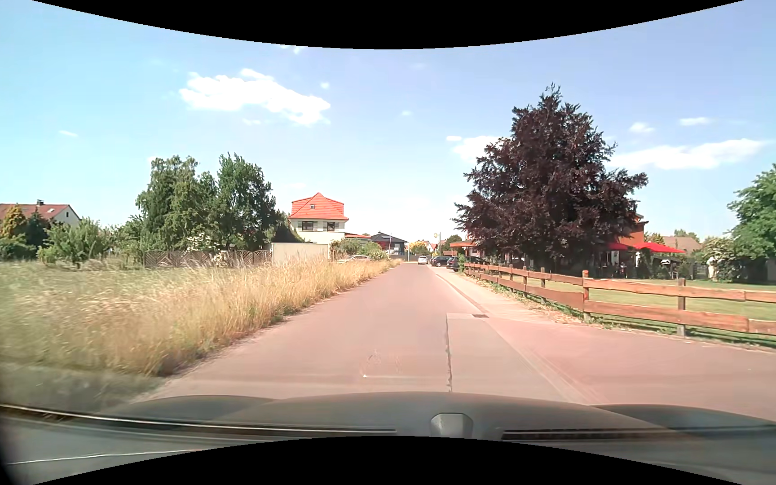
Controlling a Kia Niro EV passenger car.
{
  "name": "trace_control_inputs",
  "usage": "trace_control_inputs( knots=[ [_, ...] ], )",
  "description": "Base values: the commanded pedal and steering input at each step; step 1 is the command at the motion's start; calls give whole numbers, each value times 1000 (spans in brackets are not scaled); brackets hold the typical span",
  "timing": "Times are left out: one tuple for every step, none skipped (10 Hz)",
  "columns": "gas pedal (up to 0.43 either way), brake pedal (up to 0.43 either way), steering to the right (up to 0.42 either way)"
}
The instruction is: Follow the waypoints while adhering to traffic rules and regulations
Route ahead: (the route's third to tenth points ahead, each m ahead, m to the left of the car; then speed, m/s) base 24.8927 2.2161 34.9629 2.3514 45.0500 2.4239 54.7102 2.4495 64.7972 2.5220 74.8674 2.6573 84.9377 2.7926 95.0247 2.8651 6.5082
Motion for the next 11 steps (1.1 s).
trace_control_inputs(
  knots=[
    [220,6,1],
    [220,6,1],
    [220,6,0],
    [220,6,1],
    [220,6,1],
    [209,6,0],
    [189,6,0],
    [177,6,0],
    [169,6,0],
    [169,6,0],
    [169,6,0]
  ],
)
